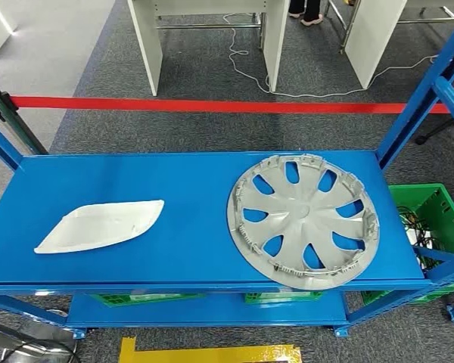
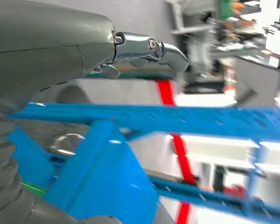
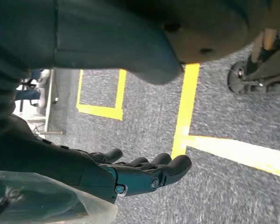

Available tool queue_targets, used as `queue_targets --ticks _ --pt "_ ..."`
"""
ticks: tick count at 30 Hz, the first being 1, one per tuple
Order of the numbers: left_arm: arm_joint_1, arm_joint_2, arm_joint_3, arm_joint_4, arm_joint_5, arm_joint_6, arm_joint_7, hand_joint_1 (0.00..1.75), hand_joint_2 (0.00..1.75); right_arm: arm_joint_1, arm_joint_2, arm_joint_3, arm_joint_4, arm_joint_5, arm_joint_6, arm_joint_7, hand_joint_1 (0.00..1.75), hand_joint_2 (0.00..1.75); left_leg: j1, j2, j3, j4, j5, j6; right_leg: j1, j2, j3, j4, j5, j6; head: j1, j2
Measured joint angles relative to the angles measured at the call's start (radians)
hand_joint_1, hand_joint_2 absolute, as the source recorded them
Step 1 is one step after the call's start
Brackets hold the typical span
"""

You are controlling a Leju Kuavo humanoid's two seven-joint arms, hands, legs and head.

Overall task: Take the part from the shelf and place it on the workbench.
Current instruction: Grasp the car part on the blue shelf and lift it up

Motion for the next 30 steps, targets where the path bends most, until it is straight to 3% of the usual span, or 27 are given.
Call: queue_targets --ticks 9,17,21,30 --pt "-0.005 0.008 -0.112 -0.129 -0.182 0.07 -0.022 0.0 1.75 -0.013 0.002 0.031 0.001 0.02 0.05 0.036 0.0 0.0 0.0 0.0 0.0 0.0 0.0 0.0 0.0 0.0 0.0 0.0 0.0 0.0 0.0 0.0" --pt "-0.081 0.11 -0.247 -0.137 -0.338 0.069 0.002 0.0 1.75 -0.018 0.002 0.076 0.001 0.064 0.089 0.048 0.0 0.0 0.0 -0.001 0.0 0.0 0.0 0.0 0.0 0.0 0.0 0.0 0.0 0.0 0.0 0.0" --pt "-0.133 0.169 -0.314 -0.137 -0.429 0.052 0.041 0.0 1.75 -0.023 0.002 0.101 0.001 0.088 0.105 0.053 0.0 1.75 0.0 0.0 0.0 0.0 0.0 0.0 0.0 0.0 0.0 0.0 0.0 0.0 0.0 0.0" --pt "-0.281 0.282 -0.46 -0.081 -0.6 -0.035 0.154 0.0 1.75 -0.049 -0.01 0.137 0.001 0.124 0.122 0.069 0.0 1.75 0.0 0.001 0.001 0.0 0.0 0.0 0.0 0.003 -0.001 0.0 0.0 0.0 0.0 0.0"
